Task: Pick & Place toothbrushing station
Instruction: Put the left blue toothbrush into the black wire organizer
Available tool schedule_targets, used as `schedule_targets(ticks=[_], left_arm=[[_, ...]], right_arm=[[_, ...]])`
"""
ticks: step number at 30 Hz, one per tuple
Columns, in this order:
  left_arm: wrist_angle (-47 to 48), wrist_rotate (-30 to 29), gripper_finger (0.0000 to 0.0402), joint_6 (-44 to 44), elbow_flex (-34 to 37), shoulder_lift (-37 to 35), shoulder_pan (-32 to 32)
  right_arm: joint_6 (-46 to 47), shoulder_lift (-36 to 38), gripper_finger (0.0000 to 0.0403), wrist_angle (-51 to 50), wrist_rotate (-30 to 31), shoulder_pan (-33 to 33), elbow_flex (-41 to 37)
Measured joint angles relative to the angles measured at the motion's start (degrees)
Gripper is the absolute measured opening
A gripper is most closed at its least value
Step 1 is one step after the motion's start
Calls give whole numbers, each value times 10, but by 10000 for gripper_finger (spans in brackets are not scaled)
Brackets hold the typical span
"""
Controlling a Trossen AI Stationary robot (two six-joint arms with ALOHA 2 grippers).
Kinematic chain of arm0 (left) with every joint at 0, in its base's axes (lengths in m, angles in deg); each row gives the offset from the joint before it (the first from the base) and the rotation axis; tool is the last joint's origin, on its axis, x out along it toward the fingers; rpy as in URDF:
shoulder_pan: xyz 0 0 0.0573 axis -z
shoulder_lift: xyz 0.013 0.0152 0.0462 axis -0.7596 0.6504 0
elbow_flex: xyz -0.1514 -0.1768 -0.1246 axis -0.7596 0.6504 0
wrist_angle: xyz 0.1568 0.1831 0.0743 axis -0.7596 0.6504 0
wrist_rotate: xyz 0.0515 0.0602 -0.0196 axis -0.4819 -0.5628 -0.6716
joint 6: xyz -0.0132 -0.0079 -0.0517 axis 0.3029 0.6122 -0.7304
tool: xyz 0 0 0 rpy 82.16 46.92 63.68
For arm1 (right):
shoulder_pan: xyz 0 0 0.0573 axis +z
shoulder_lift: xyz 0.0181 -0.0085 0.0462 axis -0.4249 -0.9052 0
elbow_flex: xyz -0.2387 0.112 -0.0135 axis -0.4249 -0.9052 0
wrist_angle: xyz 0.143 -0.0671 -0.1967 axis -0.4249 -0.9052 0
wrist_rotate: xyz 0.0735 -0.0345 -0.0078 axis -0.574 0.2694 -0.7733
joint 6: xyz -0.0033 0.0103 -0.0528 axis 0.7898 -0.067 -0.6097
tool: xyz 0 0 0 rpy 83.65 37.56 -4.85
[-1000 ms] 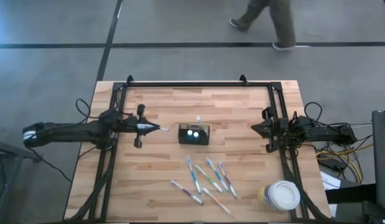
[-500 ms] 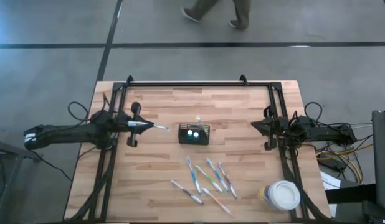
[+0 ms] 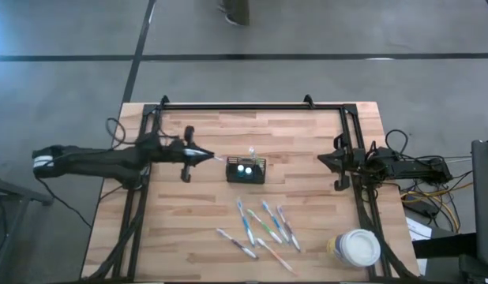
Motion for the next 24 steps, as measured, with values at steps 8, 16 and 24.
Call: schedule_targets(ticks=[8, 16, 24], left_arm=[[-6, -1, 18, 6, -68, 134, 0], [31, -7, 18, 22, -110, 212, -1], [62, -10, 18, 39, -136, 212, -2]], right_arm=[[10, -3, 8, -3, 0, 0, -2], [10, -4, 8, -5, 0, 0, -3], [10, -5, 8, -5, -1, 0, -4]])
